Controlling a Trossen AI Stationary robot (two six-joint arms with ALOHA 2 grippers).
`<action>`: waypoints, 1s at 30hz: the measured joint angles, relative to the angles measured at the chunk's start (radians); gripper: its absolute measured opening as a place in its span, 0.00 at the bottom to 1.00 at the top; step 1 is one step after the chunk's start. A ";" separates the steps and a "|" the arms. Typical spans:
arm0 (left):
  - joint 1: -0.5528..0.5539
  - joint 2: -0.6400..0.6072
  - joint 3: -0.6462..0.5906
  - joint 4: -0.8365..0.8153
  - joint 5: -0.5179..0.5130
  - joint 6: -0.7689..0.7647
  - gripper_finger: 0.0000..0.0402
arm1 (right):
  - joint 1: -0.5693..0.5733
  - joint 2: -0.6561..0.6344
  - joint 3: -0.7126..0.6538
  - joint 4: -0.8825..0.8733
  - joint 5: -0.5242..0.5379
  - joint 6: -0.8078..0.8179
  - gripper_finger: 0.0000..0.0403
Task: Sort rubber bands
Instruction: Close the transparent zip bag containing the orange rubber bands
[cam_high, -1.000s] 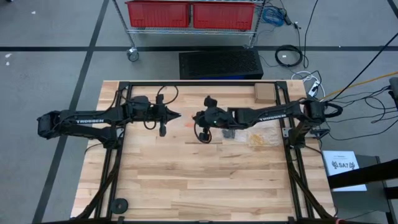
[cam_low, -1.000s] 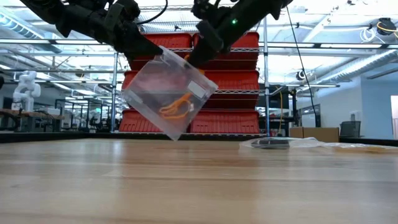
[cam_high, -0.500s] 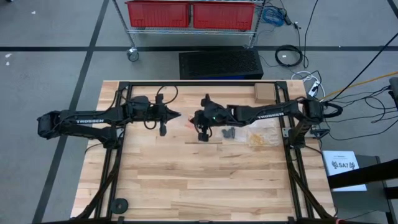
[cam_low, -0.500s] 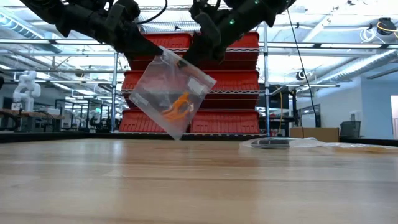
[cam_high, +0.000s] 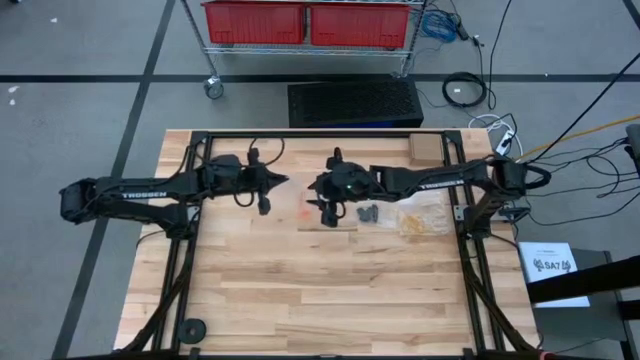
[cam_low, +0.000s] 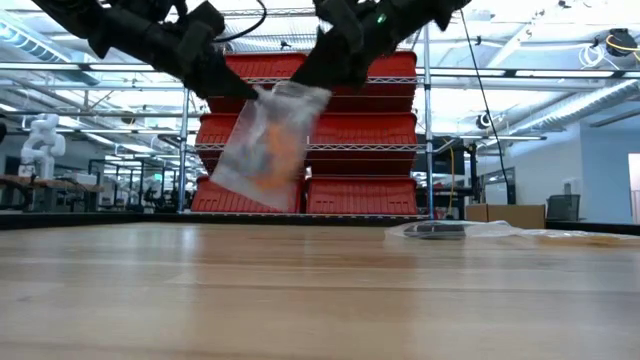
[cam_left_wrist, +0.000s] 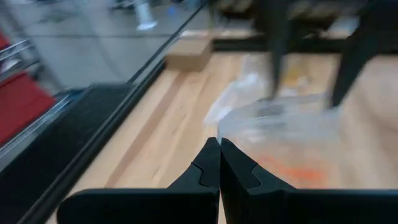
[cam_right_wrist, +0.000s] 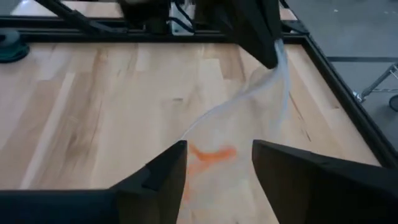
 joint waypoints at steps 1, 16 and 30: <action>0.001 -0.003 0.000 -0.017 -0.030 0.002 0.00 | 0.000 -0.016 0.000 -0.018 0.000 0.000 0.44; -0.013 -0.041 0.155 -0.398 -0.307 -0.003 0.00 | 0.004 -0.082 -0.139 -0.073 0.083 0.065 0.00; -0.164 0.333 0.154 -0.371 -0.197 -0.225 0.00 | 0.136 -0.081 -0.362 0.144 0.080 0.368 0.00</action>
